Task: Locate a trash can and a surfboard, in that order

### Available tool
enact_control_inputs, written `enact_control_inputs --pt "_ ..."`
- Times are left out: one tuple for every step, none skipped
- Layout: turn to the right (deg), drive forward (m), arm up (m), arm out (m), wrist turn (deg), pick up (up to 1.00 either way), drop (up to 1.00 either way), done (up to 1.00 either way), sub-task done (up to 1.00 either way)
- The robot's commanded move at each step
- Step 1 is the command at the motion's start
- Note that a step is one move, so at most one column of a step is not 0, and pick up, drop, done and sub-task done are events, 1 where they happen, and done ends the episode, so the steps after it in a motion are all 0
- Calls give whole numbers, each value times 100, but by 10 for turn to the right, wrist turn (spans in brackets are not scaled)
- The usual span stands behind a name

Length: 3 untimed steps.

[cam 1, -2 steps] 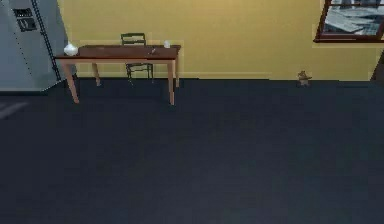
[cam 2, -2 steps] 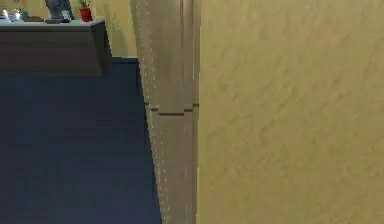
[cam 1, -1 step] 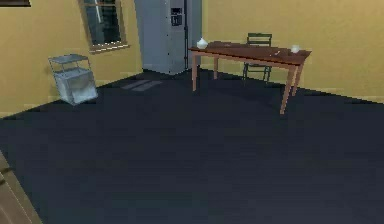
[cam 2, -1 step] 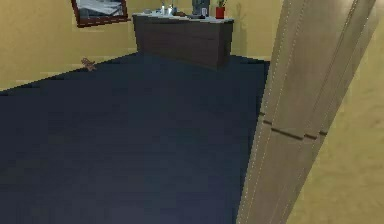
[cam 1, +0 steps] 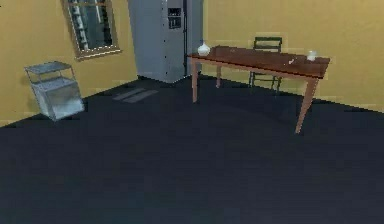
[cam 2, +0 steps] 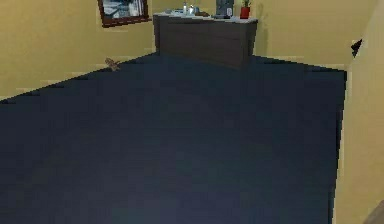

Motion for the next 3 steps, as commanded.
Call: enact_control_inputs --pt "-420 0 0 0 0 0 0 0 0" --pt "0 100 0 0 0 0 0 0 0" --pt "0 100 0 0 0 0 0 0 0"
